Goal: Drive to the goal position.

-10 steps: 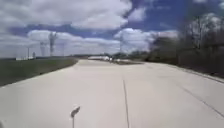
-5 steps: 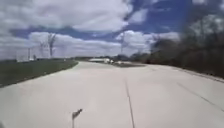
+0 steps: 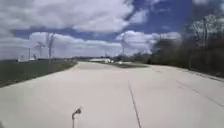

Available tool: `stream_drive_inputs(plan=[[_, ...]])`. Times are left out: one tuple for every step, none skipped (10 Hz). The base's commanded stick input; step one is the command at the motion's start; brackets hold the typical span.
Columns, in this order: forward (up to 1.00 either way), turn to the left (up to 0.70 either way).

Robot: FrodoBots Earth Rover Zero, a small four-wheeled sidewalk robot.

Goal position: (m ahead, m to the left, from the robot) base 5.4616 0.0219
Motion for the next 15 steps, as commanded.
stream_drive_inputs(plan=[[1.00,0.00],[1.00,0.00],[1.00,0.00],[1.00,0.00],[1.00,0.00],[1.00,0.00],[1.00,0.00],[1.00,0.00],[1.00,0.00],[1.00,0.00],[1.00,0.00],[1.00,0.00],[1.00,0.00],[1.00,0.00],[1.00,0.00]])
